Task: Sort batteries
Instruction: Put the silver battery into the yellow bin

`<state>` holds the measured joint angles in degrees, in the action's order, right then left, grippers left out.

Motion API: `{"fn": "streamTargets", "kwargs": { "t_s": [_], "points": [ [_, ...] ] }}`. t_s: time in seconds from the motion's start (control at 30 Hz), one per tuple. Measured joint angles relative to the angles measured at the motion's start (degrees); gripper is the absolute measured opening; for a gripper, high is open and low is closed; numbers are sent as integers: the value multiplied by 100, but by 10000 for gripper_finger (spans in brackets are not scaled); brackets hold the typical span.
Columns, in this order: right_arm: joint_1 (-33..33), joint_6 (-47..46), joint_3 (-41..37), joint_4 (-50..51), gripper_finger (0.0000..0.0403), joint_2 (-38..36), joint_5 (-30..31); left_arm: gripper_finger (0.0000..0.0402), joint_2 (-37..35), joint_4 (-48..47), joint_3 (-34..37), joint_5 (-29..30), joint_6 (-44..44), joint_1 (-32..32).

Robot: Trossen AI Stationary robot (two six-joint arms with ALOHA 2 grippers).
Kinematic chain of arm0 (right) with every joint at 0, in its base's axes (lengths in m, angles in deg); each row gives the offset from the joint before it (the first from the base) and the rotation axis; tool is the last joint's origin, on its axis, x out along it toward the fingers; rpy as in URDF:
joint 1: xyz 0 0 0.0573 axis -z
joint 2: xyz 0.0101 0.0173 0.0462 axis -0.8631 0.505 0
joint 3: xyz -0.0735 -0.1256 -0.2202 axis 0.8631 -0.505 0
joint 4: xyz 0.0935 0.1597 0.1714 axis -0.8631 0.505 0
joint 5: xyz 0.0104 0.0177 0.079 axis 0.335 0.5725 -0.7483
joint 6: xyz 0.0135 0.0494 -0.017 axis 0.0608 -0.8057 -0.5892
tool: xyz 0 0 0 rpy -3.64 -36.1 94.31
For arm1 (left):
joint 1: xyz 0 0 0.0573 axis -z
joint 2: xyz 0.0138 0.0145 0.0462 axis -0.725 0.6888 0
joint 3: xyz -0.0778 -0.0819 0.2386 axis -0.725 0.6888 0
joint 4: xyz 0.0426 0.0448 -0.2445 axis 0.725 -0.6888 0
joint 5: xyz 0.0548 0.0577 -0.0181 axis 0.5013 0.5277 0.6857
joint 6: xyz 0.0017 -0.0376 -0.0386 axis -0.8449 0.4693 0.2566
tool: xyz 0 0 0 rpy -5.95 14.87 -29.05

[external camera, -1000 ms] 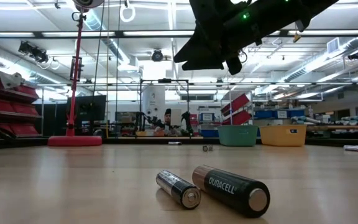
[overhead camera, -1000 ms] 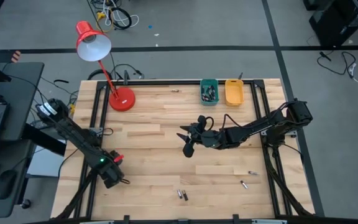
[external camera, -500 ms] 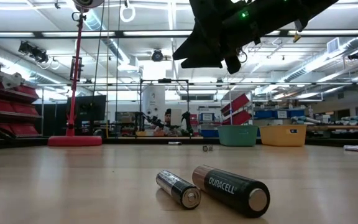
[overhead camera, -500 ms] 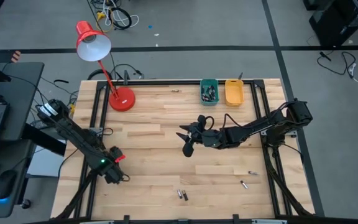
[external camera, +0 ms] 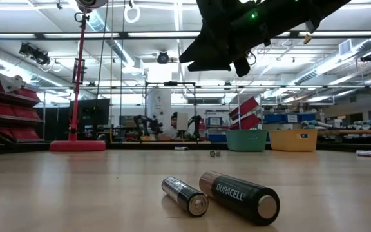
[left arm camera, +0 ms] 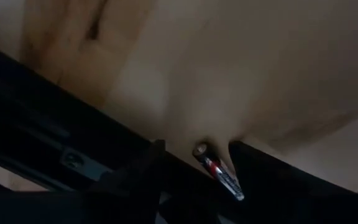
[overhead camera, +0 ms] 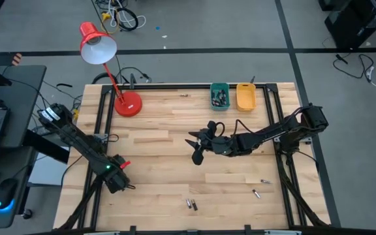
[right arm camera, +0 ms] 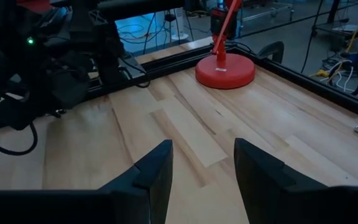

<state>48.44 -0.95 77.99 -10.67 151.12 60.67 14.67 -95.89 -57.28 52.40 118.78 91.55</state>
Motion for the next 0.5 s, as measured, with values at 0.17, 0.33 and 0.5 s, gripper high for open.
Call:
{"fn": "streamTargets", "kwargs": {
  "t_s": [0.17, 0.33, 0.5],
  "points": [
    [-2, 7, 0, 15, 156, 0, -5, 193, 17, 458, 18, -438, -11, 104],
    [-2, 9, 0, 33, 156, 0, -128, 147, 11, 1078, 110, -627, 71, 163],
    [-34, 11, 0, 46, 156, 0, -190, 80, -7, 1252, 235, -565, 394, 183]
  ]
}}
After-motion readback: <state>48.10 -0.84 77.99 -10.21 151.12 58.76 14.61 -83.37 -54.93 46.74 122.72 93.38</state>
